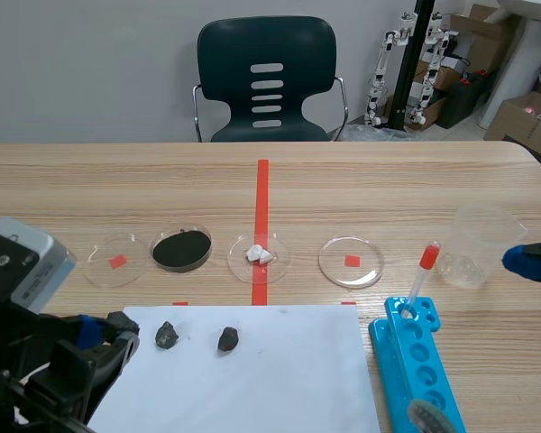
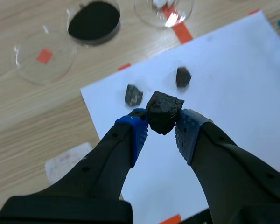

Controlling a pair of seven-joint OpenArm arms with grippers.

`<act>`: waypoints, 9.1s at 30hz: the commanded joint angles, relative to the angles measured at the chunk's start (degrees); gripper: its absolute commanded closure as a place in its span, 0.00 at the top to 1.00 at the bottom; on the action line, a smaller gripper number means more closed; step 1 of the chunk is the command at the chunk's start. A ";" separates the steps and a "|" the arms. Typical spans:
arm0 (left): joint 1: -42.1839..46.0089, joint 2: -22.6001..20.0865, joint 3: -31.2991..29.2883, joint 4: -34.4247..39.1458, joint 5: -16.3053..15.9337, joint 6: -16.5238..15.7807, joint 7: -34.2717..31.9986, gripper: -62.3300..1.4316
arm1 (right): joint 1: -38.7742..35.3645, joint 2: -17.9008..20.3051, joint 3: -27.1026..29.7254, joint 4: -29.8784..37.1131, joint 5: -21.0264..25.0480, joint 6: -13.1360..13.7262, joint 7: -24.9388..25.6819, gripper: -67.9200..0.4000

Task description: Rub the mineral on the streak plate below the first streak

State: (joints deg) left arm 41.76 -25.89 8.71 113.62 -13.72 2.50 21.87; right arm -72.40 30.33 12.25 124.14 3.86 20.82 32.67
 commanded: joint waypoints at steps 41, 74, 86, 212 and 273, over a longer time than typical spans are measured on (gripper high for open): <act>-12.98 0.13 -8.83 -3.76 -11.65 12.00 53.42 0.16 | 0.17 0.59 0.04 0.42 0.59 0.02 0.46 1.00; -21.94 2.21 -8.79 -13.62 -16.81 12.85 56.65 0.16 | 0.17 0.59 0.04 0.42 0.57 0.02 0.46 1.00; -21.94 2.21 -8.79 -14.93 -16.70 12.85 56.63 0.16 | 0.17 0.59 0.04 0.42 0.57 0.02 0.46 1.00; -25.31 2.36 -4.74 -25.00 -21.66 11.04 49.92 0.16 | 0.17 0.59 0.04 0.42 0.57 0.02 0.44 1.00; -25.29 2.16 -1.03 -22.05 -4.39 22.05 54.25 0.16 | 0.17 0.59 0.04 0.42 0.57 0.02 0.44 1.00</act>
State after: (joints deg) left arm 16.23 -23.09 8.16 91.72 -18.33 24.08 76.09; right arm -72.40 30.35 12.25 124.14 3.86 20.82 32.45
